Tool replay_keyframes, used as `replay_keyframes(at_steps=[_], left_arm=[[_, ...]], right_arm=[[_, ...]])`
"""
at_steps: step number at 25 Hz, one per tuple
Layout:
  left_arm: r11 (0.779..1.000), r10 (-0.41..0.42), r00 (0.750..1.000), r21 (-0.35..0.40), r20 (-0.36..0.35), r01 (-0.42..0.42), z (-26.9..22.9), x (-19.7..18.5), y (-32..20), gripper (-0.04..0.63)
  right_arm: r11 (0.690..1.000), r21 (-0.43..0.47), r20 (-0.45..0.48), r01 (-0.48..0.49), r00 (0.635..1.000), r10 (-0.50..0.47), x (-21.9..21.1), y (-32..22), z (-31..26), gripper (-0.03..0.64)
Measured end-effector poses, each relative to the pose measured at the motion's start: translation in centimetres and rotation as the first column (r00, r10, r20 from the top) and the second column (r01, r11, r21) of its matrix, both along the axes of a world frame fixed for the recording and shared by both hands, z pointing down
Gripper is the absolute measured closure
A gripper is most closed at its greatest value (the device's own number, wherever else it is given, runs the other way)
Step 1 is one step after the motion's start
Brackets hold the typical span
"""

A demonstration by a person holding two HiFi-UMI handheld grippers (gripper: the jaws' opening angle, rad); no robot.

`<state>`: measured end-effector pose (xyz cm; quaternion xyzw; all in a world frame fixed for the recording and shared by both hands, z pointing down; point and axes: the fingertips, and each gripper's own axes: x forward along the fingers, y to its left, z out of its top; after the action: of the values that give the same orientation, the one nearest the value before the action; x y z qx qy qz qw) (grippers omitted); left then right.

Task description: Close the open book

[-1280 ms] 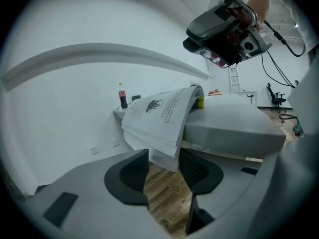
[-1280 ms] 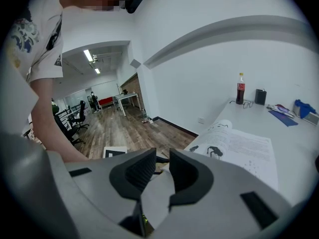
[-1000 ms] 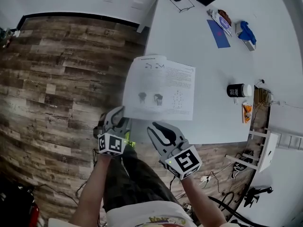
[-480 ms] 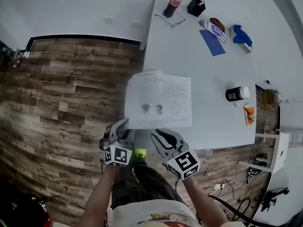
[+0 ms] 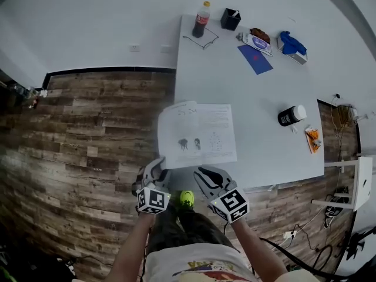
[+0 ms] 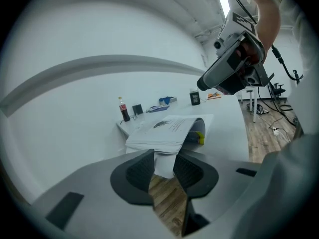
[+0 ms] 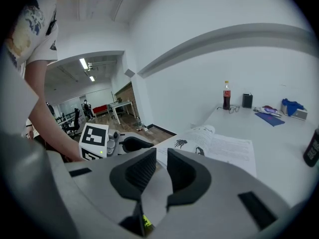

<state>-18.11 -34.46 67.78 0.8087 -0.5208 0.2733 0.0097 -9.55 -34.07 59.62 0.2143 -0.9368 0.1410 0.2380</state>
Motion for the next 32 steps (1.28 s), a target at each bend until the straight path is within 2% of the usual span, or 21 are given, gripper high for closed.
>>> replay_keyframes(at_steps=[12, 16, 21, 32], left_arm=[[0.997, 0.069, 0.994, -0.044, 0.083, -0.066, -3.3, 2.3, 0.1, 0.491], [0.997, 0.068, 0.995, -0.049, 0.074, -0.065, -4.2, 3.3, -0.1, 0.491], [0.997, 0.045, 0.999, -0.063, 0.018, -0.044, -4.7, 4.2, -0.2, 0.491], [0.995, 0.075, 0.997, -0.061, 0.025, -0.073, -5.6, 6.5, -0.7, 0.491]], right_arm=[[0.999, -0.020, 0.046, -0.047, 0.998, 0.047, 2.8, 0.6, -1.4, 0.552], [0.998, -0.021, 0.063, -0.066, 0.996, 0.068, 3.5, 0.7, -1.6, 0.552], [0.996, -0.020, 0.078, -0.090, 0.993, 0.091, 4.4, 0.4, -1.6, 0.552], [0.992, -0.009, 0.098, -0.123, 0.987, 0.124, 6.4, 0.0, -2.0, 0.554]])
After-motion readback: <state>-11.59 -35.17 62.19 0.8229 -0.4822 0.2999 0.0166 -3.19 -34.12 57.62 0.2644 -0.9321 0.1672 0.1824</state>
